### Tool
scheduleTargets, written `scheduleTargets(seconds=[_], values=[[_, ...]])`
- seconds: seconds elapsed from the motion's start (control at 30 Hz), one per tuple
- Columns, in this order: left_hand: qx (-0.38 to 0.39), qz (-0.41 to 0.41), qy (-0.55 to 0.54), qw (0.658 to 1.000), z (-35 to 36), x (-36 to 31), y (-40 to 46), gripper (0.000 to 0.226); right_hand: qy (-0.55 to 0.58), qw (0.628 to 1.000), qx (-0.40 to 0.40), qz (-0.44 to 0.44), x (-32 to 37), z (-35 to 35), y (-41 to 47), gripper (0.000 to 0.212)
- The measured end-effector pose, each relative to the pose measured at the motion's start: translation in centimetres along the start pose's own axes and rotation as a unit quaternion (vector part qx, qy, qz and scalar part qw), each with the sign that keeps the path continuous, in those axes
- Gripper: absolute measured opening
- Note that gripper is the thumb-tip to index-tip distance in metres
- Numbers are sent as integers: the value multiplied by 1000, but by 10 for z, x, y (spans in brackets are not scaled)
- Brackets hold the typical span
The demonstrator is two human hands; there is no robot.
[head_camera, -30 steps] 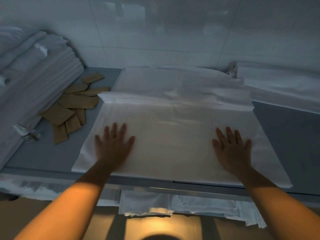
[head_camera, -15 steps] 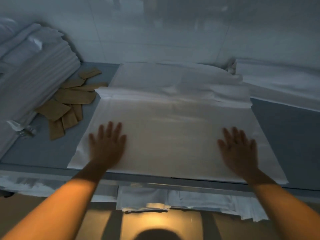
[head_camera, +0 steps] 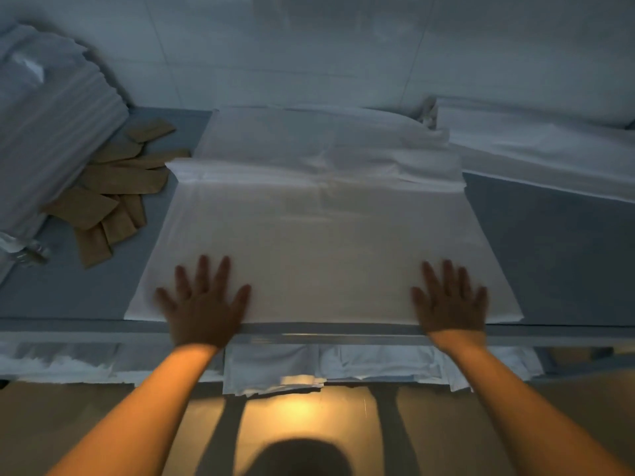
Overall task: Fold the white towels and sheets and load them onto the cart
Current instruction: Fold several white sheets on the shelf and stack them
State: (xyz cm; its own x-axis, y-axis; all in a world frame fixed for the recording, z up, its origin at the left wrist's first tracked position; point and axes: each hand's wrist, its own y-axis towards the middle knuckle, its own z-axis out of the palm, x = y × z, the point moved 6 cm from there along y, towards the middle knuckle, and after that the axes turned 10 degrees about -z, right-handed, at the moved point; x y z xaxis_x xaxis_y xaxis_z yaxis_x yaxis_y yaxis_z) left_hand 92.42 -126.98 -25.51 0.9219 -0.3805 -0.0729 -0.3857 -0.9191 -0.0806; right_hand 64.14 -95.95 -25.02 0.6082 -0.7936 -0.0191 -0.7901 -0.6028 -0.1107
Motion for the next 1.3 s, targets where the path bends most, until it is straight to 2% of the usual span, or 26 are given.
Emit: scheduleTargets(seconds=[0.1,0.17,0.2,0.27,0.3,0.37,0.47,0.53,0.7,0.8,0.9,1.0,1.07,1.3], values=[[13,-45,-44,998,-1,36,1,71,40,996,60,49,-48,2,-24,60],[19,-35,-54,998,-4,31,-7,71,38,993,98,60,-46,1,-26,61],[25,-2,-50,998,-6,21,-13,78,34,992,111,42,-35,-3,-24,61],[45,94,-17,994,-4,-2,-25,96,20,992,117,-50,1,-7,-21,62],[55,128,5,990,-2,-9,-29,98,17,989,115,-95,19,-7,-24,64],[61,157,33,985,2,-10,-31,95,13,986,112,-126,35,-5,-29,75],[50,187,50,980,2,0,-39,98,-15,985,102,-136,31,-1,-41,91],[30,199,29,979,-1,1,-51,95,-43,984,94,-143,27,2,-49,93],[-6,183,41,982,-10,1,-69,77,-59,989,32,-129,24,-3,-70,63],[15,166,45,985,-10,5,-78,70,-47,990,11,-134,22,-14,-77,61],[40,151,61,986,-12,12,-92,64,-72,986,23,-152,21,-19,-90,67],[44,168,63,983,-20,22,-115,62,-44,985,51,-159,17,-24,-110,77],[42,169,43,984,-27,31,-130,61,-27,985,46,-164,16,-31,-126,74],[-13,169,-62,984,-85,45,-173,49,89,981,-89,-144,1,-77,-180,56]])
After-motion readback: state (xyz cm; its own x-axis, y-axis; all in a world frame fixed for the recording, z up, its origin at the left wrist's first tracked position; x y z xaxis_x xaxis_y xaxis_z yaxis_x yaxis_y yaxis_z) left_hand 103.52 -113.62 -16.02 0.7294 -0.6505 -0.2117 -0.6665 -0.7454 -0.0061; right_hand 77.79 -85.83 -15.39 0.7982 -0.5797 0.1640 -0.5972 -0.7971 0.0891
